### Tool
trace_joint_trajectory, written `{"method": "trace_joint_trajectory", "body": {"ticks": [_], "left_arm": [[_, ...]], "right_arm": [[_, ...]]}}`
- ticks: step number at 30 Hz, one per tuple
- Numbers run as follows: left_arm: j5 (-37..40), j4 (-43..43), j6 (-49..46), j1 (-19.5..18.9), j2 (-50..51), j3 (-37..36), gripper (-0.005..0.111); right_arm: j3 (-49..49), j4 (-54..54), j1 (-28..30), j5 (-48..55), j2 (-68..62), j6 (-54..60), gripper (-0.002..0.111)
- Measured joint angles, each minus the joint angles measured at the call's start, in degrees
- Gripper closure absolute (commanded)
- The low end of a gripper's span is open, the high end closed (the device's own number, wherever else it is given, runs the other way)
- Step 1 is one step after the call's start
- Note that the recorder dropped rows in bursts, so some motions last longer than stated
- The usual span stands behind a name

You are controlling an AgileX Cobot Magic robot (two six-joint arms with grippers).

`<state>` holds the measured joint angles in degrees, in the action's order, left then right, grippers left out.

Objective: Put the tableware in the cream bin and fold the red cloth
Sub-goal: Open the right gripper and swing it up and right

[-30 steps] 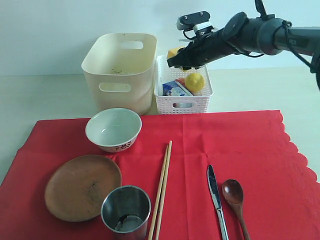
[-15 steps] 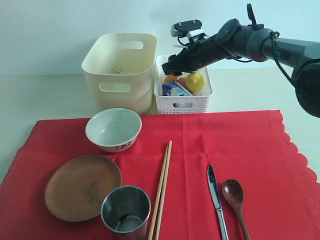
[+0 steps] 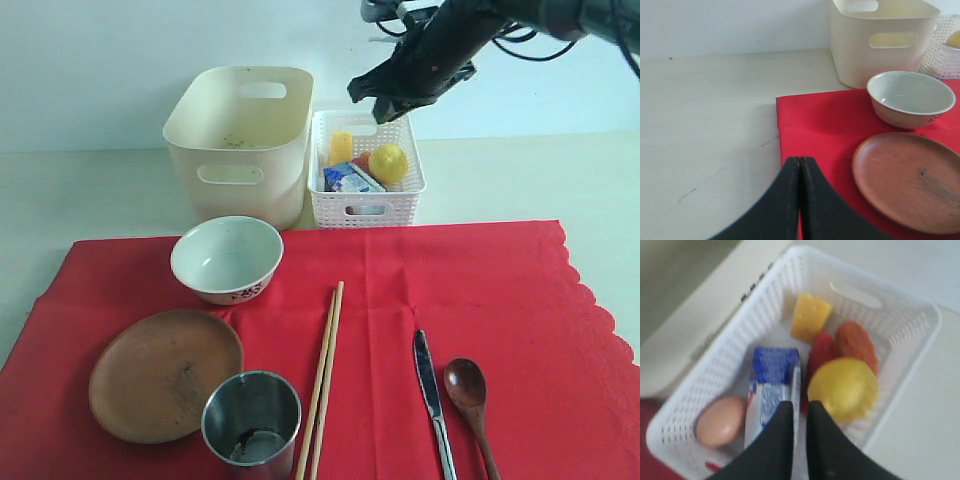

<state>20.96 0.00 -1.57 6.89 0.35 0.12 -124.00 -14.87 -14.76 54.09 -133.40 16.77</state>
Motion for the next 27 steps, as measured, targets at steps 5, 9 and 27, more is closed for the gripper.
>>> {"method": "trace_joint_trajectory", "body": {"ticks": [5, 9, 27], "left_arm": [[0.0, 0.0, 0.0, 0.0, 0.0, 0.0, 0.107], [0.0, 0.0, 0.0, 0.0, 0.0, 0.0, 0.107], [0.0, 0.0, 0.0, 0.0, 0.0, 0.0, 0.107]], "right_arm": [[0.0, 7.1, 0.0, 12.4, 5.7, -2.9, 0.108], [0.0, 7.7, 0.0, 15.3, 9.7, -4.7, 0.108], [37.9, 2.1, 0.0, 7.8, 37.6, -1.9, 0.108]]}}
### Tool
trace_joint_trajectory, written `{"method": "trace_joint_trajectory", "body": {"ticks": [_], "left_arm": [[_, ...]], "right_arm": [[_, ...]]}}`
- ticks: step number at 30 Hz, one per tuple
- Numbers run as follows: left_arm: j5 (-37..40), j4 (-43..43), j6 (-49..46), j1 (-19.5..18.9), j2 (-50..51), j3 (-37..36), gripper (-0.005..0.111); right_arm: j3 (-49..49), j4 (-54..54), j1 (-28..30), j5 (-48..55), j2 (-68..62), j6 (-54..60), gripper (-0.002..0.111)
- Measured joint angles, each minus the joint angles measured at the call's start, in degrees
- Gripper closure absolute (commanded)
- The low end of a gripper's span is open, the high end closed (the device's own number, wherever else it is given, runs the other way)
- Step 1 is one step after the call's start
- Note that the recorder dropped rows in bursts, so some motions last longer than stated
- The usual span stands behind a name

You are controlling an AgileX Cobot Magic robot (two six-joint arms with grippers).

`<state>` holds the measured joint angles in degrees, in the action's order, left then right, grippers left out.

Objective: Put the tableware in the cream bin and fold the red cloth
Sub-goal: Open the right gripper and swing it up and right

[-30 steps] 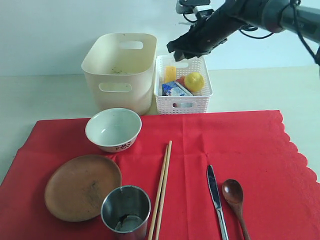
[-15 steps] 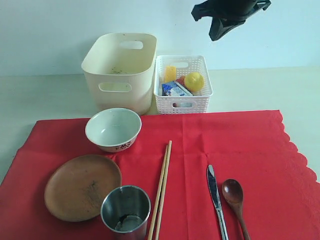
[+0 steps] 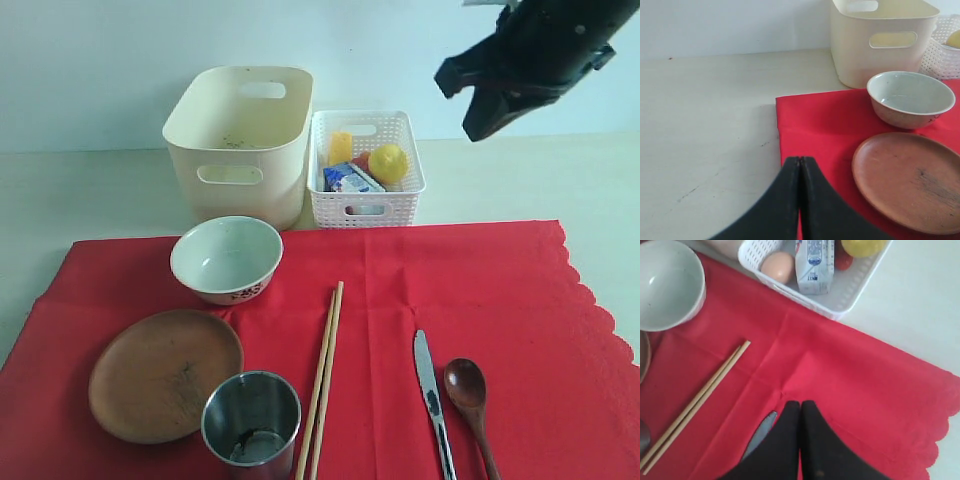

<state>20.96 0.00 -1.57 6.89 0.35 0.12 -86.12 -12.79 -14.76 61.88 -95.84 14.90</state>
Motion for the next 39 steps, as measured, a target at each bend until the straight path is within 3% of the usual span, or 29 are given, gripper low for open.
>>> {"method": "trace_joint_trajectory", "body": {"ticks": [6, 18, 39], "left_arm": [[0.0, 0.0, 0.0, 0.0, 0.0, 0.0, 0.107], [0.0, 0.0, 0.0, 0.0, 0.0, 0.0, 0.107], [0.0, 0.0, 0.0, 0.0, 0.0, 0.0, 0.107]], "right_arm": [[12.2, 4.0, 0.0, -7.6, 8.9, 0.9, 0.108], [21.4, 4.4, 0.0, -14.6, 13.2, 0.4, 0.108], [23.8, -0.3, 0.0, -13.7, 6.0, 0.3, 0.108]]}}
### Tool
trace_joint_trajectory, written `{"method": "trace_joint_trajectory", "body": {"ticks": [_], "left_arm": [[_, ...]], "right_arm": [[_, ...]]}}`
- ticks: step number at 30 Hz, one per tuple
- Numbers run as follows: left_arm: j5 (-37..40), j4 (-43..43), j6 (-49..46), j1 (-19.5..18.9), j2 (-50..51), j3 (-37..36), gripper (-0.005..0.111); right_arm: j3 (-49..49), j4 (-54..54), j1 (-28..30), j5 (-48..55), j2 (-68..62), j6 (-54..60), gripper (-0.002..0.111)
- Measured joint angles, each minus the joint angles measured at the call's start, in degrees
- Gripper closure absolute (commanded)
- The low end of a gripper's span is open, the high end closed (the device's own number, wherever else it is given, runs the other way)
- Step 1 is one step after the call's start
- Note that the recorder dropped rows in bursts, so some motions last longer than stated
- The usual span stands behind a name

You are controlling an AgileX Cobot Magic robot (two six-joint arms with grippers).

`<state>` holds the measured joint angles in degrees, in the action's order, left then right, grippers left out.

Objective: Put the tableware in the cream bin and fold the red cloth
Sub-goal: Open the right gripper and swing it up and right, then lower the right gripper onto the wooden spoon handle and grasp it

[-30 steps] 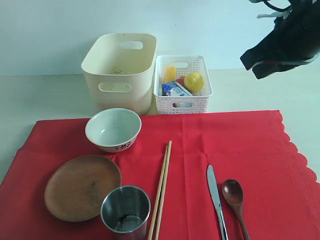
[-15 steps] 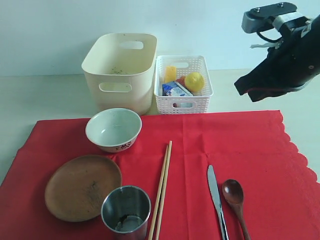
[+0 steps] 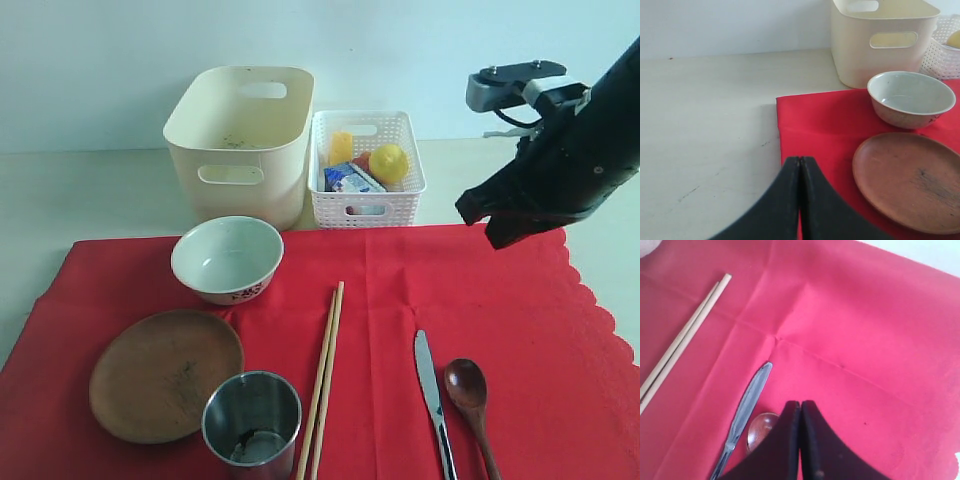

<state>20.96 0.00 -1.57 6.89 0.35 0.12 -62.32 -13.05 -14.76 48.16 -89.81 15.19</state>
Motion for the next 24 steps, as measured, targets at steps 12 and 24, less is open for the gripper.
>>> {"method": "trace_joint_trajectory", "body": {"ticks": [12, 24], "left_arm": [[0.0, 0.0, 0.0, 0.0, 0.0, 0.0, 0.107], [0.0, 0.0, 0.0, 0.0, 0.0, 0.0, 0.107]], "right_arm": [[16.6, -0.1, 0.0, -3.5, 23.9, -0.7, 0.108], [21.6, -13.5, 0.0, -4.6, 34.6, 13.4, 0.108]]}}
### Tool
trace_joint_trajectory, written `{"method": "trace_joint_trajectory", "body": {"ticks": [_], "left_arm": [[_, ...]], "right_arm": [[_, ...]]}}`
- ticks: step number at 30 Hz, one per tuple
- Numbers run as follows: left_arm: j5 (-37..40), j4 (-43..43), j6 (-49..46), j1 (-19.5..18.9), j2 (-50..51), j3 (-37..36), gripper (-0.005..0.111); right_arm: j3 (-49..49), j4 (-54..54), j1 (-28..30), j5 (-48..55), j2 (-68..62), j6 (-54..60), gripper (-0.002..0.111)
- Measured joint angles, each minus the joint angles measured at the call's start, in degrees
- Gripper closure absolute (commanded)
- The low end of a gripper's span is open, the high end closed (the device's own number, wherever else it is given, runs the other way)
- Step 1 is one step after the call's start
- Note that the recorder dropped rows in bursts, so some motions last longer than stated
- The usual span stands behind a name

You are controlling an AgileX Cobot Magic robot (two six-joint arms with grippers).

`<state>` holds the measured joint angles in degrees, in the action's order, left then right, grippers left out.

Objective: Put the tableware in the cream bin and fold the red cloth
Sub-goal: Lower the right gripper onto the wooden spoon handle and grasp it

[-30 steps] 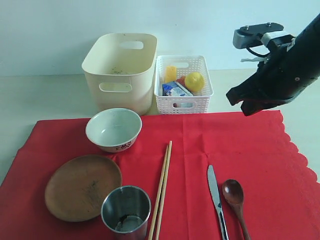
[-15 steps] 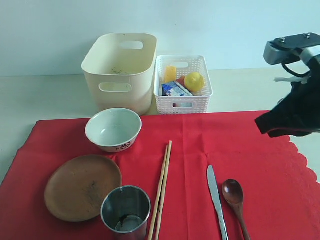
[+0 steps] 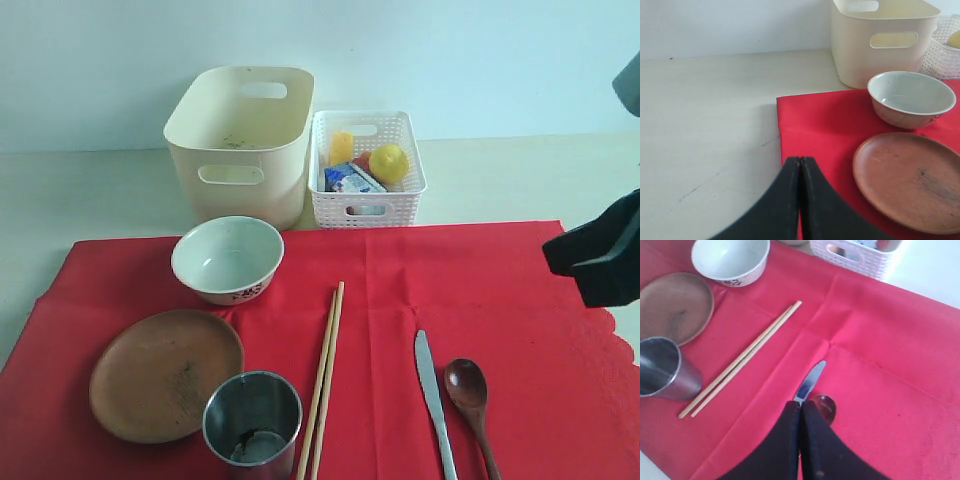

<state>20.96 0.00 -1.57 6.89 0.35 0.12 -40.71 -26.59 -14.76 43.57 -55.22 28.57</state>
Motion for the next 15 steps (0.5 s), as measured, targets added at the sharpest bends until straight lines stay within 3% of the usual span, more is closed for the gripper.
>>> {"method": "trace_joint_trajectory", "body": {"ticks": [4, 11, 15], "left_arm": [[0.0, 0.0, 0.0, 0.0, 0.0, 0.0, 0.107], [0.0, 0.0, 0.0, 0.0, 0.0, 0.0, 0.107], [0.0, 0.0, 0.0, 0.0, 0.0, 0.0, 0.107]], "right_arm": [[0.1, -3.0, -1.1, 0.1, -1.5, 5.4, 0.108], [0.1, 3.7, -11.1, 0.0, -9.2, 6.8, 0.108], [0.1, 4.0, -13.2, -0.8, -13.9, 6.8, 0.108]]}}
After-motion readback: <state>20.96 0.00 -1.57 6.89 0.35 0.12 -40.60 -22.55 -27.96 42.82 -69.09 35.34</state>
